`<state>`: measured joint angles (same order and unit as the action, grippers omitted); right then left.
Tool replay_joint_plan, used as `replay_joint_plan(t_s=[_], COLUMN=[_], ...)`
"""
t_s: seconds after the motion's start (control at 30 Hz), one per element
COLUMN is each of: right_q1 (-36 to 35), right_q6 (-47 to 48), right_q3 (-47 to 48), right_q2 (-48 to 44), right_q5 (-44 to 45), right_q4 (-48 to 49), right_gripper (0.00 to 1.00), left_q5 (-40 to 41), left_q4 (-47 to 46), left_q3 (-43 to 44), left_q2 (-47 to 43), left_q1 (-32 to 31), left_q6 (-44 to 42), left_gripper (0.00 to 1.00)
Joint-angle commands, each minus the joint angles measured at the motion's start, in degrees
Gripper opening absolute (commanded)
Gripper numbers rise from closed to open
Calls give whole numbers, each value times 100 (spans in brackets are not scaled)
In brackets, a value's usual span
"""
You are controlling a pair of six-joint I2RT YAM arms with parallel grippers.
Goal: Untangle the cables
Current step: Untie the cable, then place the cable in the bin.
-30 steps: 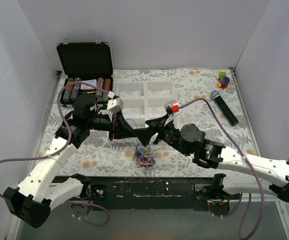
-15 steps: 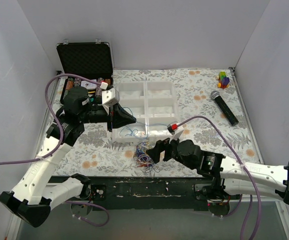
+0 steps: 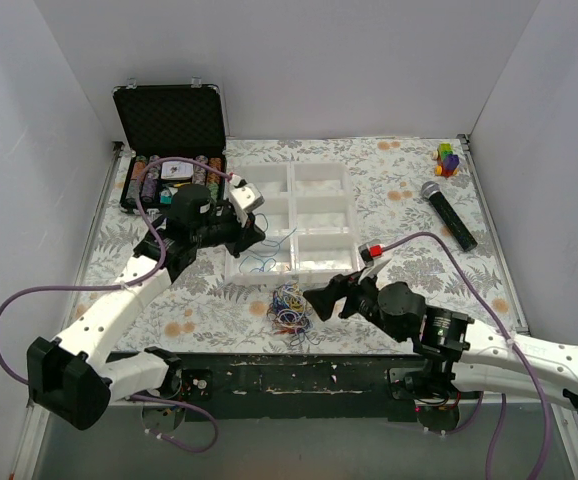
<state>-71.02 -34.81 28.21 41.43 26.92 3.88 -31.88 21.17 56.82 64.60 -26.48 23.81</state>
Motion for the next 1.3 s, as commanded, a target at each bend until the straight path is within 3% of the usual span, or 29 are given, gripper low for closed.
replay_joint_plan(t_s=[0.0, 0.27, 0.57, 0.83, 1.03, 1.1, 1.17, 1.27], right_q1=[-34, -34, -34, -34, -43, -34, -34, -34], right_q6=[-105, -149, -149, -149, -140, -149, -141, -140], right_q3=[1, -8, 36, 80, 150, 124, 106, 97], right_q2=[-275, -671, -742, -742, -706, -715, -715, -672], right_q5=[375, 534, 622, 657, 692, 683, 701, 710], right_q4=[-159, -344, -529, -546, -652, -652, -617, -573], right_gripper=[93, 90, 89, 89, 88, 88, 89, 88], left_q5=[278, 603, 376, 401, 507, 533, 542, 525], left_q4=[-385, -421, -315, -25, -16, -43, -78, -200], left_q3=[-153, -382, -637, -628, -479, -400, -312, -242], left_q2=[-79, 158, 325, 940, 1467, 1599, 1705, 1723], left_q1=[-15, -15, -24, -103, -156, -200, -226, -244], left_q6=[-315, -781, -1080, -1880, -1916, -1837, -1740, -1565], left_gripper=[0, 0, 0, 0, 2, 9, 31, 51])
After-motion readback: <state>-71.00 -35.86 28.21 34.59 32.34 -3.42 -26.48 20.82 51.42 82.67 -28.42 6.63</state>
